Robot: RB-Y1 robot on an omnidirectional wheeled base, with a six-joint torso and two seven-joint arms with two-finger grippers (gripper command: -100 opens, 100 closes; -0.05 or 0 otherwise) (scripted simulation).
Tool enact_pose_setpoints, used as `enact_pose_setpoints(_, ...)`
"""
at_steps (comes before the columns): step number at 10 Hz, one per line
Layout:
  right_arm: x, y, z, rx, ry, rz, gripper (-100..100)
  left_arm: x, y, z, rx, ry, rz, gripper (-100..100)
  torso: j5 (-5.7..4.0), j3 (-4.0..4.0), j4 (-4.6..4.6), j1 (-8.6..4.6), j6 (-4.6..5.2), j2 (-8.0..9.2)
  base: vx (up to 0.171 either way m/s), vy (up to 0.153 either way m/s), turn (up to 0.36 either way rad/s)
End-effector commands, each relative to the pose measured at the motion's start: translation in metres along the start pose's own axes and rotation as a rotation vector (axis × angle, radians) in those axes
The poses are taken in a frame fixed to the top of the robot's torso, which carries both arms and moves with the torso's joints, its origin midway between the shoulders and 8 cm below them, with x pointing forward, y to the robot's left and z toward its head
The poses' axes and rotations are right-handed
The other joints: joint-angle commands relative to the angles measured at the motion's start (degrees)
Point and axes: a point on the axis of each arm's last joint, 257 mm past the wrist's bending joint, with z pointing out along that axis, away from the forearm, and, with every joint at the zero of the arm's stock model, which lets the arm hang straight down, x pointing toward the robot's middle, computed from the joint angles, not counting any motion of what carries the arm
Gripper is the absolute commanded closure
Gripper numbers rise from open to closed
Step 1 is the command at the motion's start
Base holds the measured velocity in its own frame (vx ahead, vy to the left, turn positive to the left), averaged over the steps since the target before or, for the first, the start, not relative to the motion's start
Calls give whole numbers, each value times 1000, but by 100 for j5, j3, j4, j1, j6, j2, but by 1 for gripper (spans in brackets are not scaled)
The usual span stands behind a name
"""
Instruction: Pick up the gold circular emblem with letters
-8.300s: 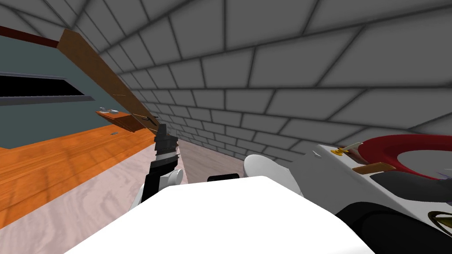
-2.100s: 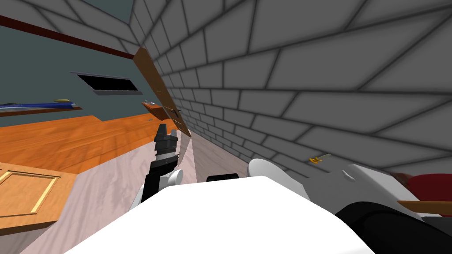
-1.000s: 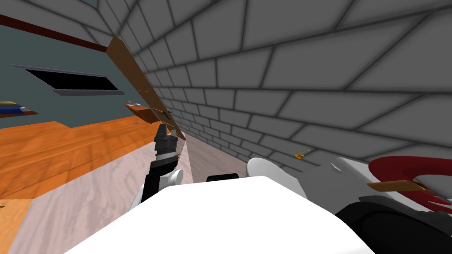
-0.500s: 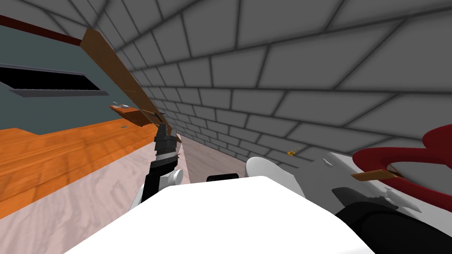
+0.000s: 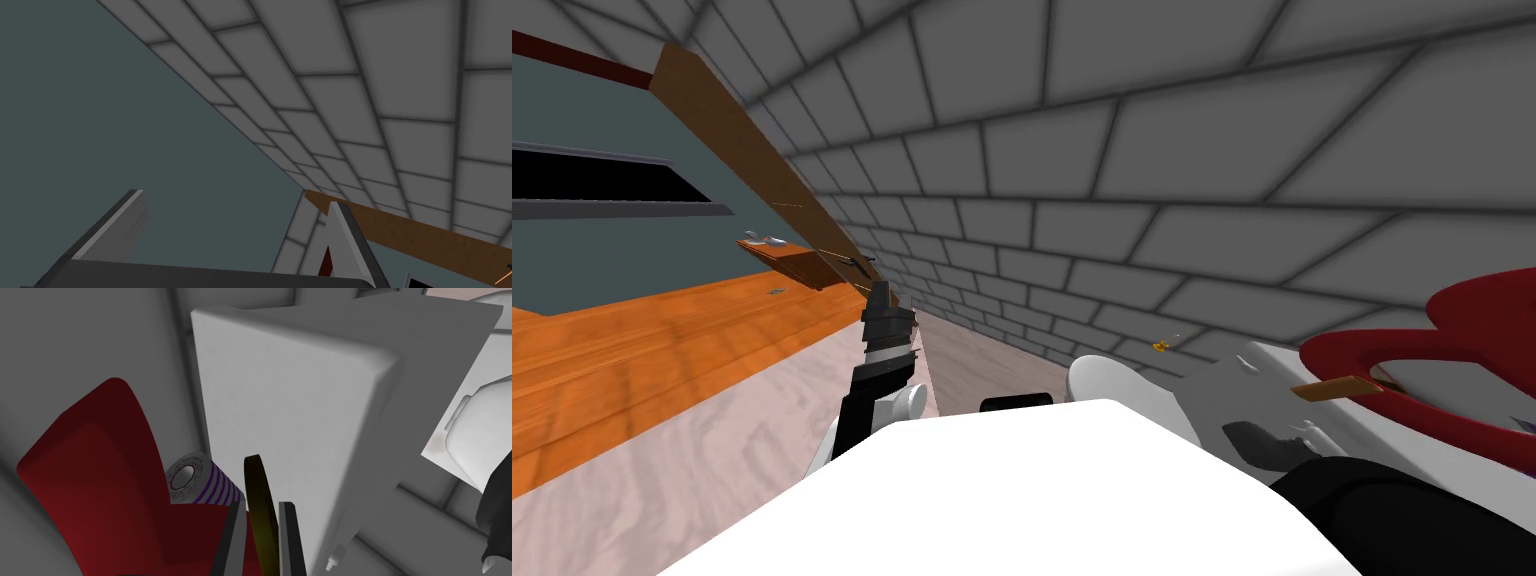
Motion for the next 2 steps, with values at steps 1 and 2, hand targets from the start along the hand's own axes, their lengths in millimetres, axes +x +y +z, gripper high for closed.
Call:
enact_pose_setpoints(1,0,0,0,0,0,0,100,0,0,0,0,0,0,0,0,0,0,0,0,0,5,1,6)
enact_pose_setpoints(2,0,-1,0,1,1,-3,0,0,0,0,0,0,0,0,-3,4,3,-4,0,6,0,0,0)
